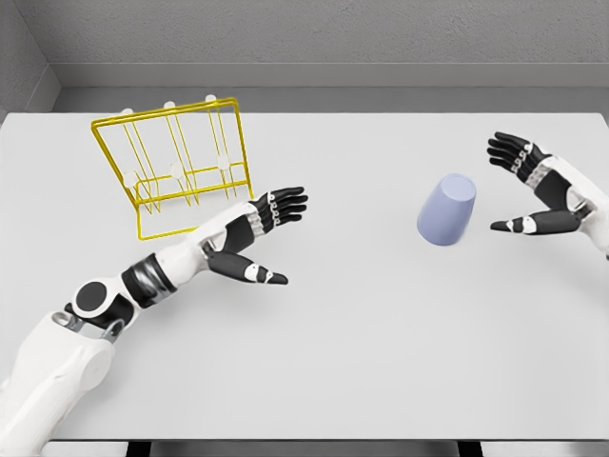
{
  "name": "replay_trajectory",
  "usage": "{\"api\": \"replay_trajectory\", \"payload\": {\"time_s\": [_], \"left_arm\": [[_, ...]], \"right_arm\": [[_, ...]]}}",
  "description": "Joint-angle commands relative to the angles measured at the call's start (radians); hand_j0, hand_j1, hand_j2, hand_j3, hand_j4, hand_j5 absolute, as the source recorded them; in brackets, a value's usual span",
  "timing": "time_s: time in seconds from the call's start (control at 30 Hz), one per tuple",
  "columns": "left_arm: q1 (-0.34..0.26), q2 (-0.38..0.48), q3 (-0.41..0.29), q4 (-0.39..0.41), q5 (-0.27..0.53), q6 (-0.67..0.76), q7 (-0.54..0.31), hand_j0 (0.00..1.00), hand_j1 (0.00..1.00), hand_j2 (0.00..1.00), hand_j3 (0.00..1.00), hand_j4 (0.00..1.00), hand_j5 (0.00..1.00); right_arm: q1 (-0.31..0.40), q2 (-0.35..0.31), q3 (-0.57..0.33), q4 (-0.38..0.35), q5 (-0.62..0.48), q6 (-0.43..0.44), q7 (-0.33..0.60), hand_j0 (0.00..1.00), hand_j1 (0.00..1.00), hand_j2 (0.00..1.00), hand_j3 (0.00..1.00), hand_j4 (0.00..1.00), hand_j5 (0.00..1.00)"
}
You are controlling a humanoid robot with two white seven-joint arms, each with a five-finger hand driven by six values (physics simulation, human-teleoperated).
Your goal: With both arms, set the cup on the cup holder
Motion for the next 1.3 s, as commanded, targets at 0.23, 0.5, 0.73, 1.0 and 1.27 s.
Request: {"api": "replay_trajectory", "payload": {"time_s": [0.23,0.5,0.73,1.0,1.27], "left_arm": [[0.005,-0.036,0.003,0.044,0.006,-0.004,0.0,1.0,1.0,1.0,1.0,1.0,1.0],[-0.005,-0.067,0.001,0.092,-0.004,-0.007,0.0,1.0,1.0,1.0,1.0,1.0,1.0],[-0.015,-0.088,0.004,0.089,-0.132,-0.056,0.0,1.0,1.0,1.0,1.0,1.0,1.0],[-0.023,-0.09,0.026,0.095,-0.136,-0.042,0.0,1.0,1.0,1.0,1.0,1.0,1.0],[-0.026,-0.088,0.026,0.096,-0.139,-0.042,0.0,1.0,1.0,1.0,1.0,1.0,1.0]], "right_arm": [[0.04,0.057,0.0,0.042,-0.007,0.003,0.0,1.0,1.0,1.0,1.0,1.0,1.0],[0.035,0.097,-0.001,0.102,-0.006,0.007,0.0,1.0,1.0,1.0,1.0,1.0,1.0],[0.029,0.131,-0.001,0.131,0.017,0.007,0.0,1.0,1.0,1.0,1.0,1.0,1.0],[0.003,0.169,-0.005,0.167,0.045,0.01,0.0,1.0,1.0,1.0,1.0,1.0,1.0],[-0.02,0.206,-0.003,0.197,0.08,0.012,0.0,1.0,1.0,1.0,1.0,1.0,1.0]]}}
